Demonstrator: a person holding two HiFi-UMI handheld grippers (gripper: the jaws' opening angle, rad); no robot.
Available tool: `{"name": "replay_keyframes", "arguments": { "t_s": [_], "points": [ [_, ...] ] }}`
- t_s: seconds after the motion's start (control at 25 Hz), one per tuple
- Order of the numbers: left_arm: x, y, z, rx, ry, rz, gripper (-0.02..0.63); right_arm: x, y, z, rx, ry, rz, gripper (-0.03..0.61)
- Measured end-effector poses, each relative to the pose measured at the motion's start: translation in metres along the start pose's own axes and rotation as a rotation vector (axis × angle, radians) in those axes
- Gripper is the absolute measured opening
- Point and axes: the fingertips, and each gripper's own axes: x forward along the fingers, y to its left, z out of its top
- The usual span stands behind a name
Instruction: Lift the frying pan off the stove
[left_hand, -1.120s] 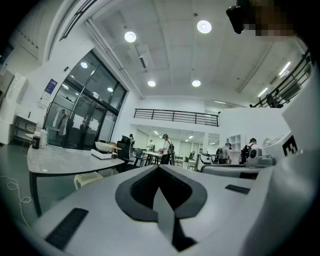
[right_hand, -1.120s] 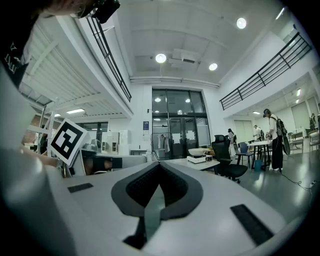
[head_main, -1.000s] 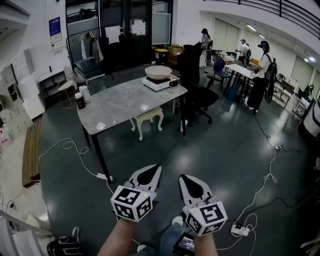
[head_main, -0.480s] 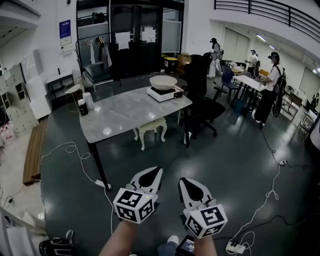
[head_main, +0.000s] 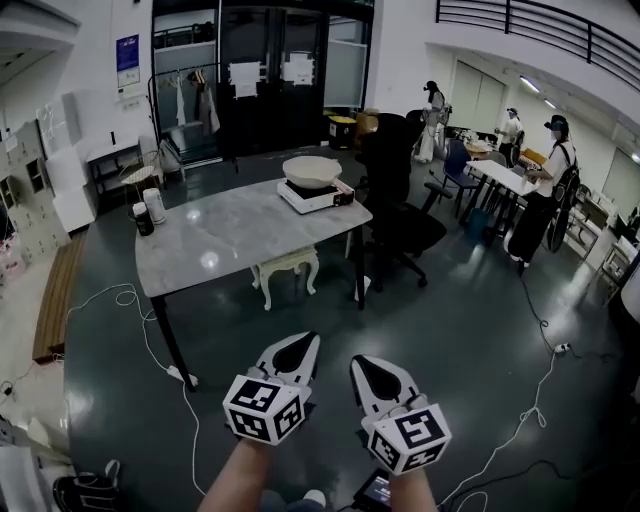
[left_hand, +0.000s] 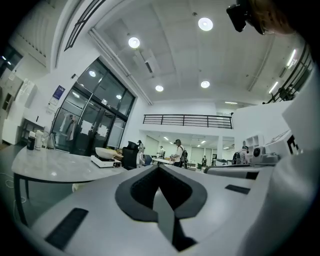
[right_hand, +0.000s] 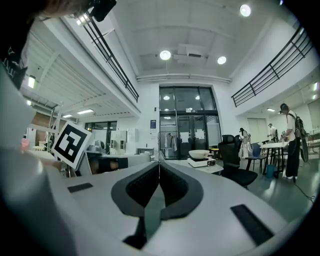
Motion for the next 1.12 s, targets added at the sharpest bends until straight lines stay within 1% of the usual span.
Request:
{"name": "replay_keyframes", "arguments": {
  "t_s": [0.28, 0.44, 0.6, 0.88, 1.12],
  "points": [
    [0.039, 0.026, -0.005, -0.029, 0.006, 0.051, 0.012, 0.029, -0.028, -0.010, -0.020, 0.040, 0.044, 0.026],
    [0.065, 0.042, -0.005, -0.030, 0.011, 0.056, 0.012, 0.052, -0.051, -0.010, -0.012, 0.046, 0.044, 0.026],
    [0.098, 0.069, -0.001, -0.047, 0.004, 0.052, 0.011, 0.085, -0.075, -0.009, 0.000, 0.047, 0.034, 0.026],
    [0.179, 0.135, 0.011, -0.057, -0.001, 0.032, 0.011, 0.173, -0.127, -0.008, 0.021, 0.065, 0.009, 0.026],
    [0.252, 0.204, 0.031, -0.076, -0.002, 0.020, 0.011, 0.266, -0.165, 0.008, 0.029, 0.070, 0.004, 0.026]
  ]
}}
